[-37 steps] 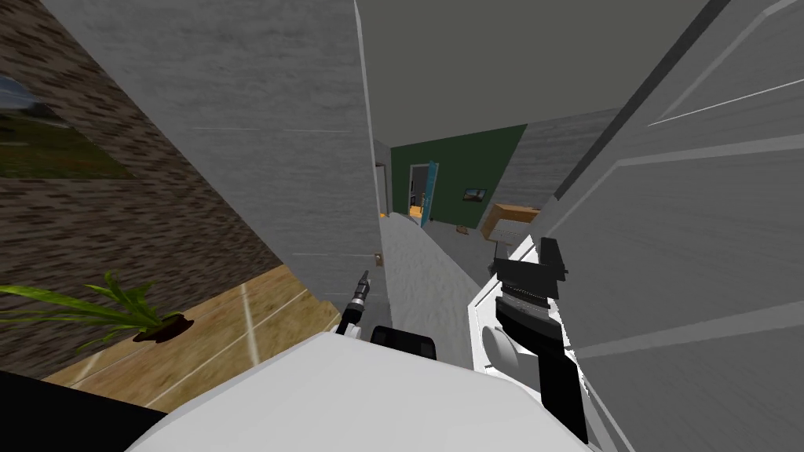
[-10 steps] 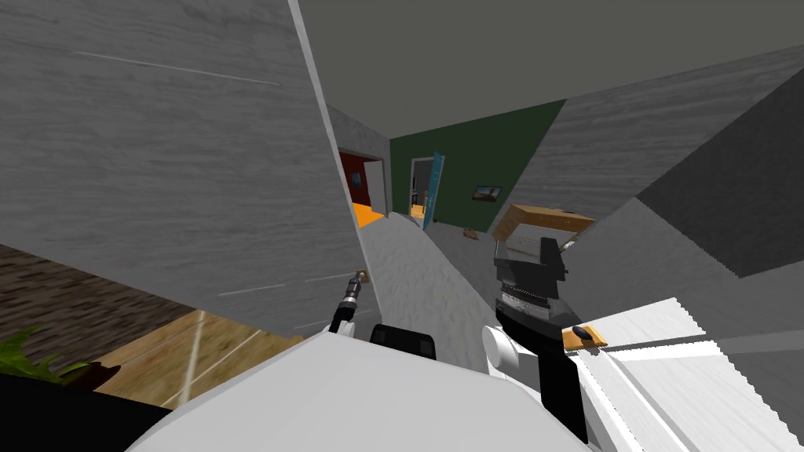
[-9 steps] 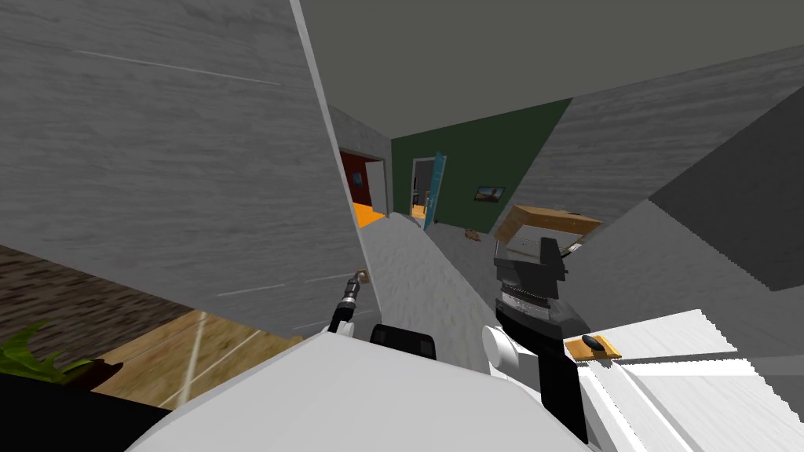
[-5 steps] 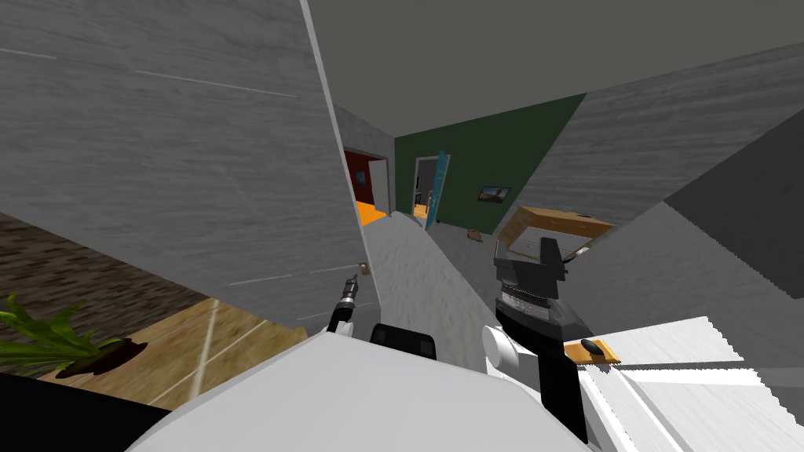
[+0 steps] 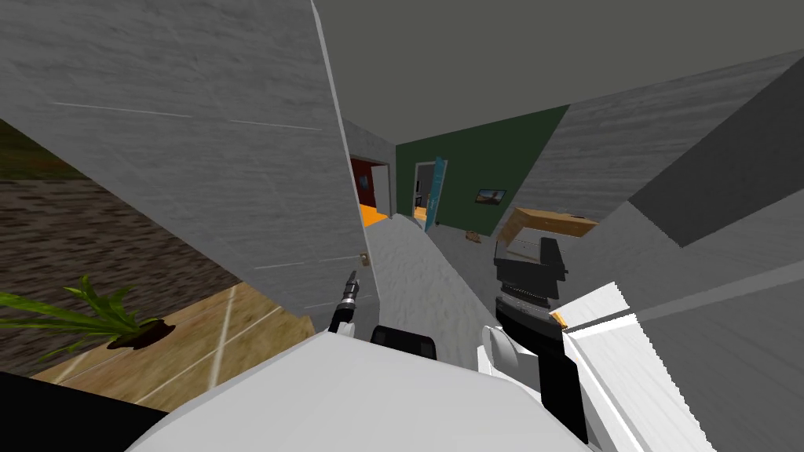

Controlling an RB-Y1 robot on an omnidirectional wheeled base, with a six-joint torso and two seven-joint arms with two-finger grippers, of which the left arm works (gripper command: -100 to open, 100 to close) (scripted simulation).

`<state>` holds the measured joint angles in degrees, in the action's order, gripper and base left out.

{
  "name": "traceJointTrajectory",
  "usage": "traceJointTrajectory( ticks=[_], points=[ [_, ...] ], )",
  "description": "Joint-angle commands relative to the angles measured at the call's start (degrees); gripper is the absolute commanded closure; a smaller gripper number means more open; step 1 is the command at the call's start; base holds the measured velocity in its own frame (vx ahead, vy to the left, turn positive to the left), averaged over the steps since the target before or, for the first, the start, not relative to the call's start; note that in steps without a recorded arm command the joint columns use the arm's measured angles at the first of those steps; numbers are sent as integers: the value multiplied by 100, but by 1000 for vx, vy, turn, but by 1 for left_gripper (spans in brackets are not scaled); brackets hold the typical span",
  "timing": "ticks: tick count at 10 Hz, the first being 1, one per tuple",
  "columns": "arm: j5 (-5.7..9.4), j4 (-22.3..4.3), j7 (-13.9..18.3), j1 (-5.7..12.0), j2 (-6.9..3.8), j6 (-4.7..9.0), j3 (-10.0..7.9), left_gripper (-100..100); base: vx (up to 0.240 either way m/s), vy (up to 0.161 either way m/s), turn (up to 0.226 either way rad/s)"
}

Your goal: Push the door open

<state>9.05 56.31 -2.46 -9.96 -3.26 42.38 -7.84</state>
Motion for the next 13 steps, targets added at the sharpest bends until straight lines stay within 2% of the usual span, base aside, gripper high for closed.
traceJointTrajectory(
  ticks=[1,4,7,8,9,13],
  points=[
    [6,-35,-10,14,-31,36,-19,-100,98,17,-29],
    [18,-98,-27,39,-45,101,-54,-100,239,62,-27],
    [34,-185,-51,73,15,191,-102,-100,256,99,-36],
    [31,-163,-46,66,-1,168,-93,-100,94,22,8],
    [31,-163,-46,66,-1,168,-93,100,-18,-5,-5],
    [31,-163,-46,66,-1,168,-93,100,-21,-5,-2]
  ],
)
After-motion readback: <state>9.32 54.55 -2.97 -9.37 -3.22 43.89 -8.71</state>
